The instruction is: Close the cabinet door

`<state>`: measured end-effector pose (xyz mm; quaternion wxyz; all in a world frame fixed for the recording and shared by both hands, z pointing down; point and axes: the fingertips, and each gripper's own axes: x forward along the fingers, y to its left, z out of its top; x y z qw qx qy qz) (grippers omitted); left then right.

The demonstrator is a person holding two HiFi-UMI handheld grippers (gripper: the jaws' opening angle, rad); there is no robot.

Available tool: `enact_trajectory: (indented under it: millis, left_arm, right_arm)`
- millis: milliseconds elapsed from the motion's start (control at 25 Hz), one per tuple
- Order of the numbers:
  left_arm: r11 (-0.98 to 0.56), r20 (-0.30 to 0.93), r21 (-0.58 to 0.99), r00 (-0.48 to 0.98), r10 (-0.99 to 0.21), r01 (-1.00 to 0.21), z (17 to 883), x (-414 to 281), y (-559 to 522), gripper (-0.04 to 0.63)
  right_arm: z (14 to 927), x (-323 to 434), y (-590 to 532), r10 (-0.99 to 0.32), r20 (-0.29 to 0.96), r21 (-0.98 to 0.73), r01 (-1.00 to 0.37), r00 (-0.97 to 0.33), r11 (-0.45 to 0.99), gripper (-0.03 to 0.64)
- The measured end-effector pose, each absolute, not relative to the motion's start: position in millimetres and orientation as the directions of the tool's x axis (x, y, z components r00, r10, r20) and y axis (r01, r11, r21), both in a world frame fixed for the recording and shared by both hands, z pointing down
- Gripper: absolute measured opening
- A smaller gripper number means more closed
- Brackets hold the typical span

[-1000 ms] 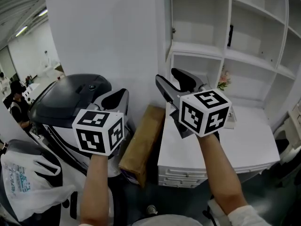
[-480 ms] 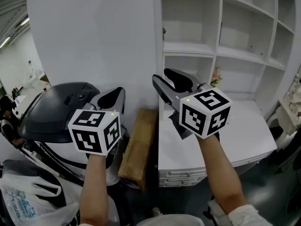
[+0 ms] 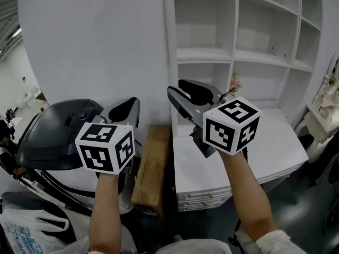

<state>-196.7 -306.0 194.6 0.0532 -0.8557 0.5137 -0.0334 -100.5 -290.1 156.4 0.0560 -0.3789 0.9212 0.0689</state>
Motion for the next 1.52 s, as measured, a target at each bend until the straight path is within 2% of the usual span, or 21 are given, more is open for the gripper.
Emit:
enact_trajectory:
  millis: [320, 640, 1520]
  left_arm:
    - [-0.511, -0.003, -0.134, 0.516, -0.856, -0.849, 188.6, -191.0, -311.2, -0.002]
    - [-0.565, -0.005, -0.141, 0.571, -0.821, -0.813, 194.7, -143.0, -318.7, -0.002]
    - [-0.657, 0.0, -0.116, 0.662, -0.75, -0.745, 206.2, -96.1, -343.6, -0.002]
  right_arm:
    - [152.7, -100.0, -286.8, -0.707, -0.156, 0.1, -0.723, -0.69, 0.684, 0.126]
    - [158.1, -53.9, -287.5, -0.743, -0.153, 0.094, -0.758, -0.652, 0.646, 0.105]
    - [157.2, -0.4, -297.1, -0.809, -0.139, 0.031, -0.819, -0.571, 0.573, 0.079]
